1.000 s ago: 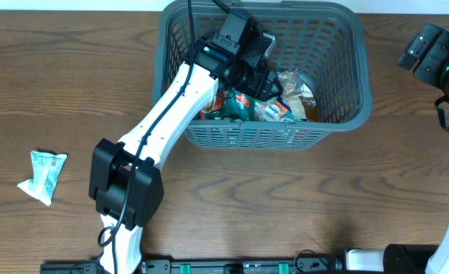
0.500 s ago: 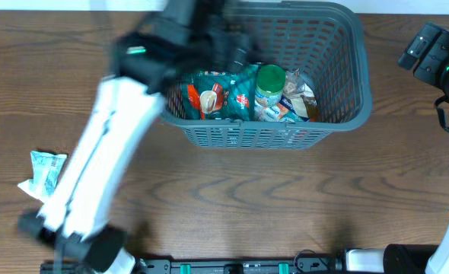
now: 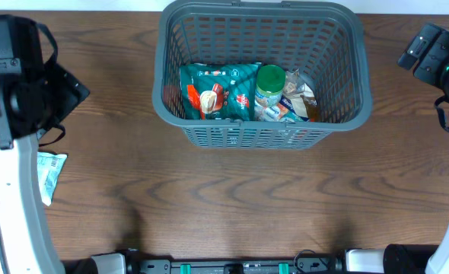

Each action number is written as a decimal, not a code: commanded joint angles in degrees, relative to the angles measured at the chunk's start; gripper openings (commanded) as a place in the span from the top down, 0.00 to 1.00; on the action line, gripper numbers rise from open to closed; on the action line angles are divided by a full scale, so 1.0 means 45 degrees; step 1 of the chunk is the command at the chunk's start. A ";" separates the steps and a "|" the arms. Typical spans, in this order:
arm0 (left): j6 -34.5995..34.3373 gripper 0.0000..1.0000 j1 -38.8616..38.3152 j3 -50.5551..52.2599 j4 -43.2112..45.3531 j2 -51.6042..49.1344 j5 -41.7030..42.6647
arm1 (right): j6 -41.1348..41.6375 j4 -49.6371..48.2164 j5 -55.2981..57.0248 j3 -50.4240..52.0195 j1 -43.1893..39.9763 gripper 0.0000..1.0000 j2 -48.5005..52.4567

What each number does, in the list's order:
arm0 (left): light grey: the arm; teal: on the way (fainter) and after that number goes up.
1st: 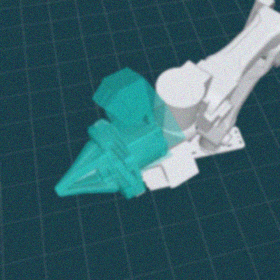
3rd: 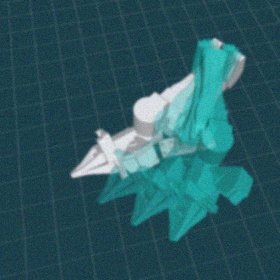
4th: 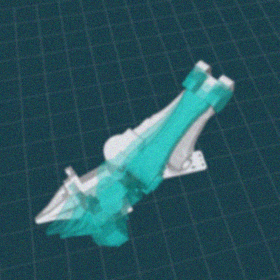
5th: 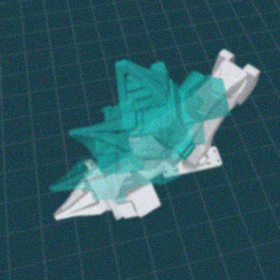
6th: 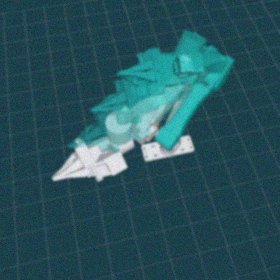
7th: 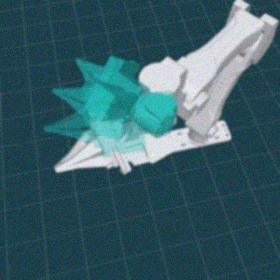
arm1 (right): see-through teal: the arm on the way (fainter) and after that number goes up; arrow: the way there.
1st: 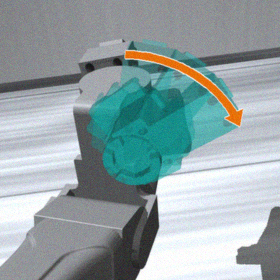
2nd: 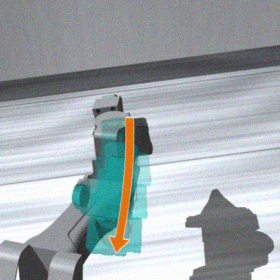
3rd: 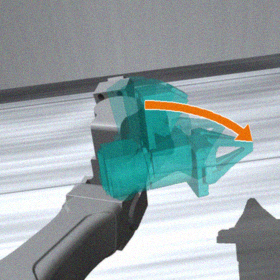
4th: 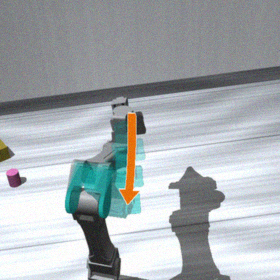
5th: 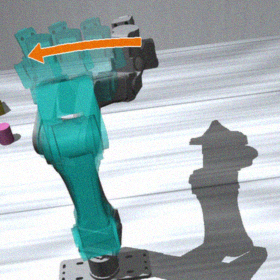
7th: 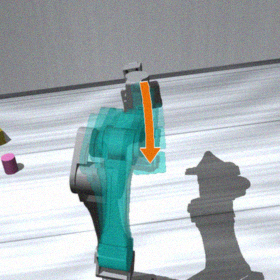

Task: Pack container
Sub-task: 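Move the left gripper to the pale blue wipes packet and grasp it, then carry the wipes packet over the basket and drop it inside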

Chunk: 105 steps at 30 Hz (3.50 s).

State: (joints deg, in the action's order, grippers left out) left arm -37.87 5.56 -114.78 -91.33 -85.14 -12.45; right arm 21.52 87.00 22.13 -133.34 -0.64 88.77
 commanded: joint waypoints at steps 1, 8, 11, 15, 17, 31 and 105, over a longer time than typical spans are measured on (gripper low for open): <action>-0.1399 0.02 0.0520 0.1248 -0.0087 -0.0233 -0.0568 | 0.0165 0.0010 0.0165 -0.0019 -0.0102 0.01 0.0015; -0.1841 0.02 0.1384 0.5100 0.1656 -0.0233 -0.0996 | 0.0165 0.0010 0.0165 -0.0019 -0.0102 0.01 0.0015; -0.1710 0.02 0.1821 0.6936 0.2754 -0.0233 -0.1477 | 0.0165 0.0010 0.0165 -0.0019 -0.0102 0.01 0.0015; -0.1166 0.02 0.2710 0.9073 0.4289 -0.0233 -0.1705 | 0.0165 0.0010 0.0165 -0.0019 -0.0102 0.01 0.0015; -0.1049 0.02 0.3298 0.9874 0.4901 -0.0233 -0.2016 | 0.0165 0.0010 0.0165 -0.0019 -0.0102 0.01 0.0015; 0.3249 0.02 0.6897 1.1939 0.9316 -0.0306 -0.0010 | 0.0165 0.0010 0.0165 -0.0019 -0.0102 0.01 0.0019; 0.8728 0.94 -0.3162 0.4974 1.5567 0.1394 0.8981 | 0.0165 0.0010 0.0165 -0.0019 -0.0102 0.01 0.0019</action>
State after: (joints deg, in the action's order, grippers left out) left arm 2.09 -4.38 -91.98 -21.85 -77.84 21.30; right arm 21.52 87.00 22.13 -133.34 -0.64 88.77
